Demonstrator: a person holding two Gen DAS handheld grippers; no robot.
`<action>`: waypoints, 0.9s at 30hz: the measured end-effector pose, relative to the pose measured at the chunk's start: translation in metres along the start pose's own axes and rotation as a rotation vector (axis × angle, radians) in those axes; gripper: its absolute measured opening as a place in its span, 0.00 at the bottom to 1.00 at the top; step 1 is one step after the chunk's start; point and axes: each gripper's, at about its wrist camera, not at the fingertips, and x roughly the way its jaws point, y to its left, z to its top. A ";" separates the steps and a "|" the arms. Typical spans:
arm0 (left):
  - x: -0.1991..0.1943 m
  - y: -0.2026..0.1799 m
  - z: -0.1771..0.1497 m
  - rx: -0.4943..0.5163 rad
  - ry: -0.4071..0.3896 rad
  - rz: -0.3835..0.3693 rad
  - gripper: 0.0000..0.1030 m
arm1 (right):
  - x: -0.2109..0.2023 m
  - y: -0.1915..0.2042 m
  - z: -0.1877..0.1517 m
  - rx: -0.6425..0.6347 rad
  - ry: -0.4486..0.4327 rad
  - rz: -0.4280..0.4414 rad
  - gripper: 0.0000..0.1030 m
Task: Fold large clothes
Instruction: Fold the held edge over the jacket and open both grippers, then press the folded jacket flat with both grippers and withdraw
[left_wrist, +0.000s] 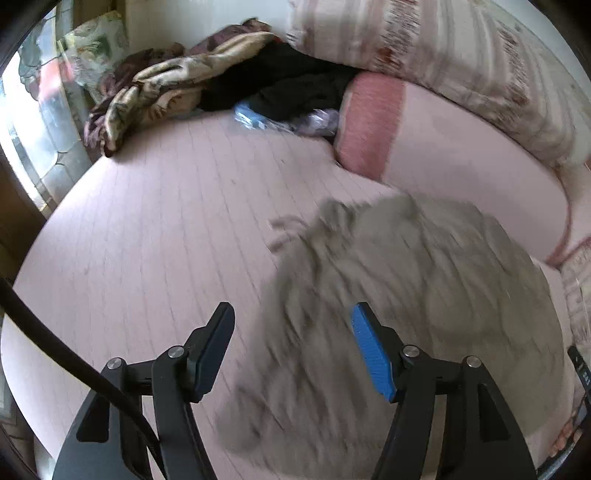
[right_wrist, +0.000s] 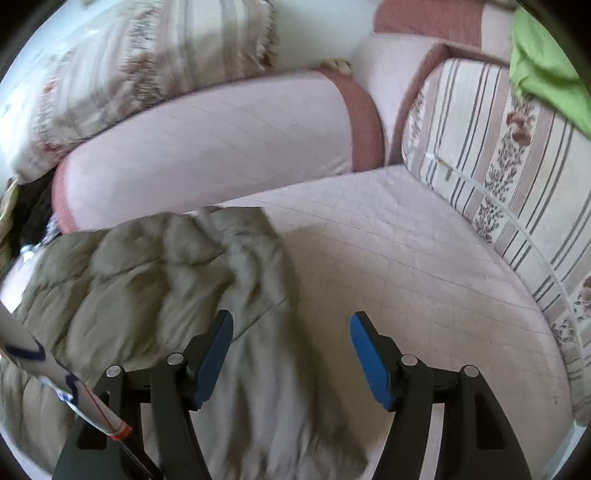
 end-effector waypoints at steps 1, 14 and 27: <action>0.000 -0.009 -0.010 0.020 0.003 -0.018 0.64 | -0.010 0.008 -0.008 -0.027 -0.012 0.020 0.68; 0.057 -0.074 -0.046 0.220 -0.034 0.078 0.81 | 0.016 0.175 -0.050 -0.281 -0.009 0.209 0.69; 0.039 -0.078 -0.048 0.224 -0.038 0.120 0.78 | 0.017 0.175 -0.047 -0.281 0.006 0.168 0.71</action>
